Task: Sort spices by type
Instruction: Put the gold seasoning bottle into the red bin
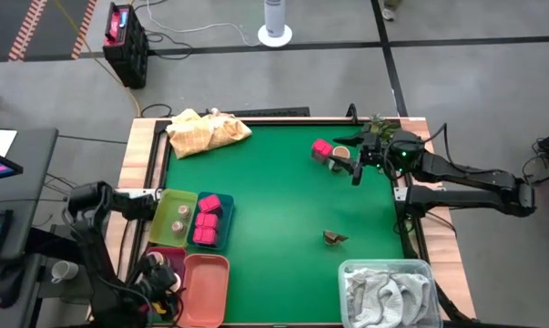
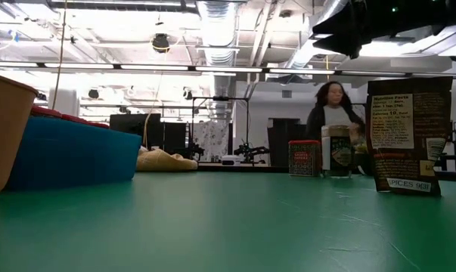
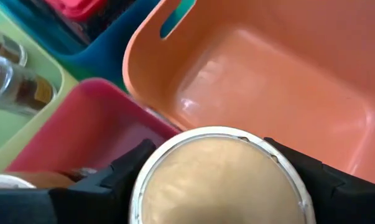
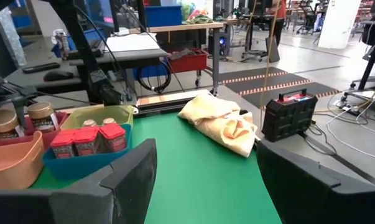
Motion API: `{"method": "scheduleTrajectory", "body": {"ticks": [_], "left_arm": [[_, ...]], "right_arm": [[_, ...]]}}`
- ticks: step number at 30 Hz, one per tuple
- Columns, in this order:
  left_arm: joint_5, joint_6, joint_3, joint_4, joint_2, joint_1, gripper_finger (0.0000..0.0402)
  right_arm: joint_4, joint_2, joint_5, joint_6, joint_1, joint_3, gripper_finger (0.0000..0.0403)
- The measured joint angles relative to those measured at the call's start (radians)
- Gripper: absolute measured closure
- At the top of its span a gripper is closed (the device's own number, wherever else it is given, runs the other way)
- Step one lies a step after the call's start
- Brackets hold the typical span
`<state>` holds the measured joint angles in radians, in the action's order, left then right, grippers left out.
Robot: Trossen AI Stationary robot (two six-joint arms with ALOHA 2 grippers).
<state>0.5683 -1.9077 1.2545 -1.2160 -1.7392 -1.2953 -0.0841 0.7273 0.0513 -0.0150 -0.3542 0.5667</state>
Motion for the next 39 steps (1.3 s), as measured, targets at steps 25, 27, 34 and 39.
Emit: {"method": "scheduleTrajectory", "body": {"ticks": [25, 27, 34, 39], "left_arm": [[-0.069, 0.082, 0.001, -0.274, 0.267, 0.176, 0.0115], [-0.044, 0.174, 0.001, -0.301, 0.305, 0.253, 0.0115], [0.099, 0.651, 0.001, -0.249, 0.393, 0.598, 0.0126], [0.144, 1.057, 0.001, -0.003, 0.413, 0.834, 0.0137]], "right_arm": [[-0.008, 0.000, 0.000, -0.003, 0.000, 0.000, 0.0100], [-0.008, 0.000, 0.000, -0.003, 0.000, 0.000, 0.0100], [0.001, 0.000, 0.000, -0.003, 0.000, 0.000, 0.0100], [0.069, -0.003, -0.030, -0.018, -0.008, 0.000, 0.0100]]}}
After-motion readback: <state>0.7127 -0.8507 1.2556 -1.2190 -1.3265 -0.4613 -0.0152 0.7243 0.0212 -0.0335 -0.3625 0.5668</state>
